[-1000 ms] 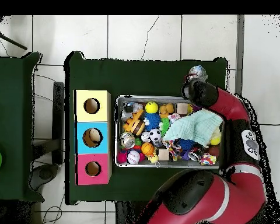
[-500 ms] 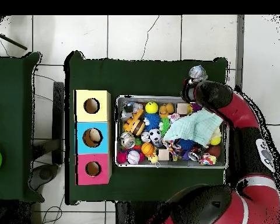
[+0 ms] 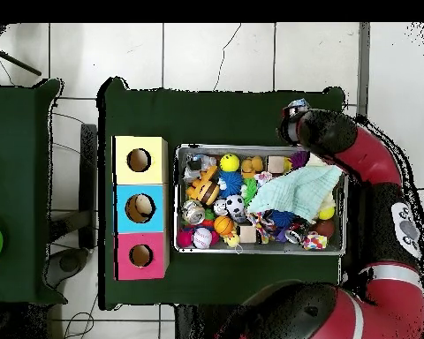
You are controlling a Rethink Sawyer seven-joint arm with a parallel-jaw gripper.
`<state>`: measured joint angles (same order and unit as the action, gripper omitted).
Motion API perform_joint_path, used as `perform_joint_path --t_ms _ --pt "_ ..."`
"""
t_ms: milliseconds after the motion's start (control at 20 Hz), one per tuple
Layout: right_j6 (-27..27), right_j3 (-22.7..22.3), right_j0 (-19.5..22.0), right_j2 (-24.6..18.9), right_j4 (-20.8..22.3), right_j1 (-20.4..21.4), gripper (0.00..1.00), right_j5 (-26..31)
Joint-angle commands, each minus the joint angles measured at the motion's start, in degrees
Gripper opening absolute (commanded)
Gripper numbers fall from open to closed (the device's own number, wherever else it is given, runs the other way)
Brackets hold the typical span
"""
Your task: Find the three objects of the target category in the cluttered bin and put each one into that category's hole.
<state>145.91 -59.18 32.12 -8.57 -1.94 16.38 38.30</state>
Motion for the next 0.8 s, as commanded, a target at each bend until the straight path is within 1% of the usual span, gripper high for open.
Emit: perform_joint_path --t_ms 50,200,300,600,800 --pt "1.6 4.7 -4.1 5.7 7.9 -4.9 0.00 -11.0" --pt "1.7 6.6 -5.1 8.3 9.0 -5.6 0.00 -12.4" --pt "1.2 7.8 -5.3 9.2 9.4 -6.2 0.00 -13.1" --pt "-0.3 12.7 -5.0 10.0 10.7 -9.3 0.00 -16.5" --pt "-0.8 15.9 -4.0 9.4 11.3 -11.3 0.00 -17.2"
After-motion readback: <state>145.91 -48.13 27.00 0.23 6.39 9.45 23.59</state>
